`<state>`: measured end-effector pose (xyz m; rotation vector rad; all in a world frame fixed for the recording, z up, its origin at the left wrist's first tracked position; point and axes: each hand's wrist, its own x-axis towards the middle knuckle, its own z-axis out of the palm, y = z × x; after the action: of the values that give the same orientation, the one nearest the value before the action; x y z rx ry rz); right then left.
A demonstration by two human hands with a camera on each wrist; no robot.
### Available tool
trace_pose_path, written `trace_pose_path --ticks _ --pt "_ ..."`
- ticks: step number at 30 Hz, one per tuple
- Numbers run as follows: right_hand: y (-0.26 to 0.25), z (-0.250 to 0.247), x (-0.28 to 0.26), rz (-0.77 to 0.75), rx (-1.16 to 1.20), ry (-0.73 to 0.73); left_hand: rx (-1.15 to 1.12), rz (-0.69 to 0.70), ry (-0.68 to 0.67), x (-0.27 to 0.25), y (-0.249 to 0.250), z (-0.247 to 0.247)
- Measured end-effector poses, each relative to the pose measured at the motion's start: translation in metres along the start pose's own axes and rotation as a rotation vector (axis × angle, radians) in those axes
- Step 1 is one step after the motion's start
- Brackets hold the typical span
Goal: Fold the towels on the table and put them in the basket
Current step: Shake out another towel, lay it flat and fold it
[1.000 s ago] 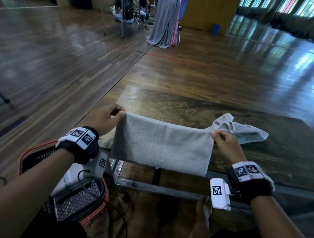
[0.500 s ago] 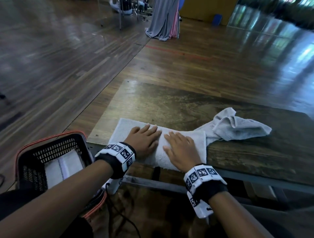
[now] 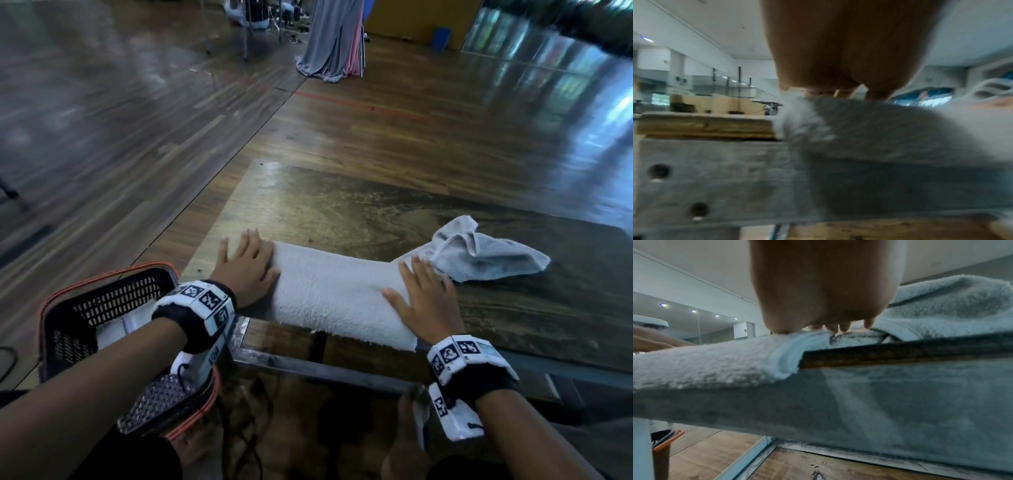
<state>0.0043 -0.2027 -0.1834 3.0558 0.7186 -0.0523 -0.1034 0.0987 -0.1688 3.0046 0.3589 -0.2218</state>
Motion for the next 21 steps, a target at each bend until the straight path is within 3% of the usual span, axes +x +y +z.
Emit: trace_pose_path --ticks 4,6,9,15,21 --pt "0.006 -0.006 0.003 -0.048 0.011 0.011 -0.05 0.214 0.054 -0.049 0.033 -0.001" --pt "0.004 -0.008 0.006 -0.058 0.012 -0.003 -0.062 0.264 0.016 -0.072 0.044 0.001" --pt "-0.002 -0.013 0.008 -0.046 0.061 -0.006 -0.038 0.243 -0.068 -0.071 0.045 0.001" --pt "-0.026 -0.019 -0.001 -0.103 0.133 0.098 0.023 0.131 -0.15 -0.005 0.017 -0.02" --pt "-0.036 -0.02 -0.001 -0.132 0.273 0.152 0.202 -0.032 -0.04 0.03 -0.026 -0.017"
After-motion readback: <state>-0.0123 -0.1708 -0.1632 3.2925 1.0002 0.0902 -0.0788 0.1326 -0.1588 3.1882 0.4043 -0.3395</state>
